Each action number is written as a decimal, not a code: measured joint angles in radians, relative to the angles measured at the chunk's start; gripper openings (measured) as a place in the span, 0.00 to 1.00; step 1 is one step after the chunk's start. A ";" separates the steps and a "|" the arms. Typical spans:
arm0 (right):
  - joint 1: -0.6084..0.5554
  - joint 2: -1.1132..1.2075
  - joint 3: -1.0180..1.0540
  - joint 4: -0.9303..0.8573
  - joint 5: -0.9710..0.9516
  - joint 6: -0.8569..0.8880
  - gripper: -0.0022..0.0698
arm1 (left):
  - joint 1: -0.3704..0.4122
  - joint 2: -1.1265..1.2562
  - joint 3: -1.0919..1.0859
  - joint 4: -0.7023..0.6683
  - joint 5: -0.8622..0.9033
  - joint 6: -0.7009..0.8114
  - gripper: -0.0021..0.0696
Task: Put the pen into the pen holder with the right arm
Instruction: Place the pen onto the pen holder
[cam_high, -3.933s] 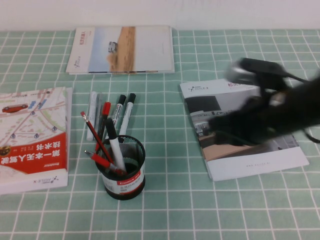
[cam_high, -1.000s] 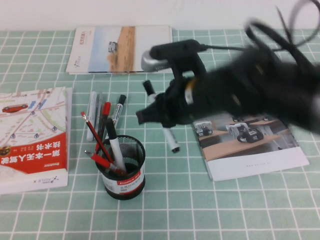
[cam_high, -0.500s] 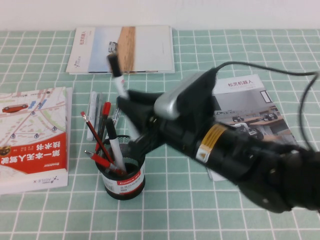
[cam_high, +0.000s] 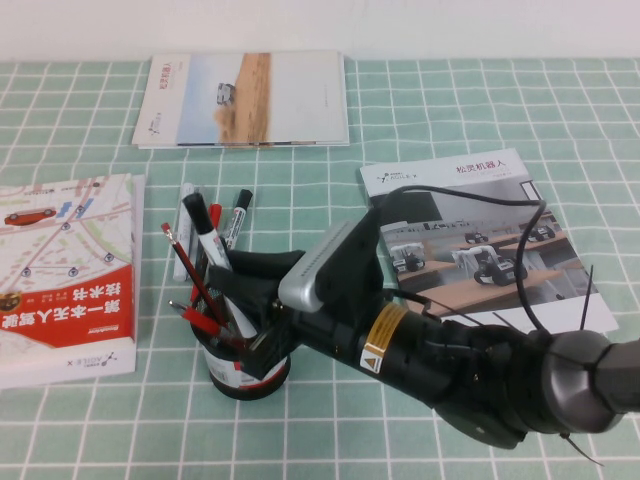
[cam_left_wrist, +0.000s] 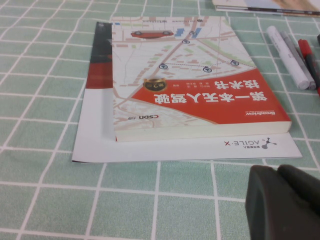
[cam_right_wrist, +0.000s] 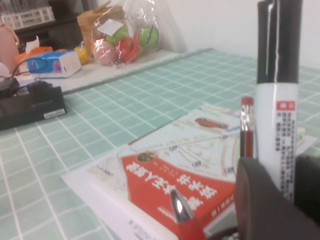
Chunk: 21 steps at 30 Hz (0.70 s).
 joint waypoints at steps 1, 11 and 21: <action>0.000 0.002 0.000 0.000 0.000 0.000 0.18 | 0.000 0.000 0.000 0.000 0.000 0.000 0.02; 0.000 0.006 0.000 -0.001 0.072 0.000 0.35 | 0.000 0.000 0.000 0.000 0.000 0.000 0.02; 0.000 -0.116 0.039 -0.084 0.227 0.069 0.33 | 0.000 0.000 0.000 0.000 0.000 0.000 0.02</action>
